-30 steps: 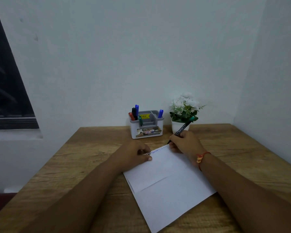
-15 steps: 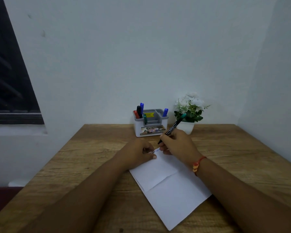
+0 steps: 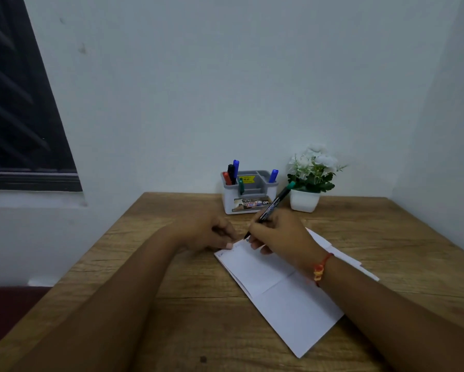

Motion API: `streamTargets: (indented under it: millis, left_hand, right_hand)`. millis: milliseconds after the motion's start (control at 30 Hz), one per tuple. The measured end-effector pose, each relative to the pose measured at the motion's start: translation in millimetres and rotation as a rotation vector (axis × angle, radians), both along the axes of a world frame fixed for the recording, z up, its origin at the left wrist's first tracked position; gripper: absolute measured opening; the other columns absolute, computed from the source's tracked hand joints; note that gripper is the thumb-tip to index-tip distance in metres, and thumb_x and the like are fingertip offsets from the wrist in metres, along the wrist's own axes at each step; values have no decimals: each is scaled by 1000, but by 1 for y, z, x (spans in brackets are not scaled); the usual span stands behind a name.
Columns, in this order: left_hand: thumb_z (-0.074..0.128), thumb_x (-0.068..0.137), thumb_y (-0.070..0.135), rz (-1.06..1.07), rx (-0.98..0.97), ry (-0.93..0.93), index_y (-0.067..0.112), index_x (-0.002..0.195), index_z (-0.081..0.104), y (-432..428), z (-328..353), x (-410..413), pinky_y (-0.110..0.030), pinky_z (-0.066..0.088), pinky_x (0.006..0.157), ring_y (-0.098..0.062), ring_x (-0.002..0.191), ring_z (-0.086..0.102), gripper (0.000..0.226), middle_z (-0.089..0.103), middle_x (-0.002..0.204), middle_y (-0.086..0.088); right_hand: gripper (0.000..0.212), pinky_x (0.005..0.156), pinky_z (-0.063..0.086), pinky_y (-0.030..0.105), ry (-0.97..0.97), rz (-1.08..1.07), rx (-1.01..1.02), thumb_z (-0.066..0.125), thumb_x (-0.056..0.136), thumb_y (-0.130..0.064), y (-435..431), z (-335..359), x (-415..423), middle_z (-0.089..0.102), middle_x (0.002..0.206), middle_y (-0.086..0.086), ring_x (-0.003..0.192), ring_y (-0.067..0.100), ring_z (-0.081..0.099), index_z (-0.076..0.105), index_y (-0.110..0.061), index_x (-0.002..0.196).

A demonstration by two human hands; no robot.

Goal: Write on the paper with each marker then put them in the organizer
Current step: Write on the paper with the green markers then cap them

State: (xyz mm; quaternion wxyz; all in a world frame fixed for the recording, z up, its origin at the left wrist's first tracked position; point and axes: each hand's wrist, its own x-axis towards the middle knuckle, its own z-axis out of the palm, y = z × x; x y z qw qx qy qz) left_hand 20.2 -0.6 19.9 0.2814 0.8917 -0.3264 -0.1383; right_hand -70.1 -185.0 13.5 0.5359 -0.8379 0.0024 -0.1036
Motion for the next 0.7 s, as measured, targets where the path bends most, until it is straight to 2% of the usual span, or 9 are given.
streamTargets:
  millis: [33, 100, 233, 367, 467, 600, 700]
  left_hand:
    - [74, 83, 17, -3, -24, 55, 28, 107, 71, 1, 0, 0, -30, 53, 92, -10, 99, 65, 26, 71, 106, 7]
    - [73, 82, 8, -14, -37, 135, 20, 112, 70, 4, 1, 0, -31, 53, 95, -14, 102, 66, 32, 72, 108, 1]
    - [72, 83, 3, -43, -32, 153, 18, 115, 69, 4, 2, 0, -14, 51, 82, -3, 91, 65, 35, 72, 107, 3]
    - [70, 83, 1, -35, -48, 194, 20, 113, 69, 6, 1, 3, -15, 52, 82, -3, 89, 65, 37, 72, 107, 2]
    - [67, 83, -5, -34, -68, 232, 16, 116, 68, 7, 0, 4, -14, 52, 78, -4, 89, 66, 39, 71, 111, -3]
    - [65, 83, -9, -32, -98, 259, 14, 115, 67, 7, 1, 2, -14, 53, 79, -4, 88, 67, 39, 72, 104, -2]
    - [65, 83, -11, -26, -106, 279, 13, 116, 66, 7, 3, 0, -12, 53, 76, 0, 85, 68, 41, 72, 97, 4]
  right_hand:
    - [11, 61, 60, 30, 25, 49, -23, 63, 91, -13, 6, 0, -3, 77, 77, 9, 71, 19, 76, 71, -13, 83]
    - [10, 69, 61, 35, 61, 115, -65, 64, 89, -11, 14, -1, -6, 78, 79, 12, 75, 26, 77, 73, -9, 87]
    - [11, 72, 59, 30, 88, 137, -173, 73, 79, -15, 15, -7, -5, 74, 70, 0, 64, 7, 67, 78, -18, 89]
    - [14, 64, 53, 18, 93, 118, -292, 75, 80, -23, 14, -7, -3, 73, 74, -4, 67, 0, 63, 78, -19, 92]
    - [9, 55, 45, 11, 68, 124, -317, 76, 79, -24, 18, -9, -1, 69, 69, -9, 63, -3, 60, 78, -22, 88]
    - [17, 57, 47, 20, 107, 57, -252, 76, 76, -24, 20, -17, 1, 67, 62, -4, 57, 0, 59, 75, -8, 80]
    - [11, 59, 53, 22, 133, 43, -183, 76, 75, -21, 19, -19, 2, 71, 62, -3, 58, 2, 64, 73, -10, 72]
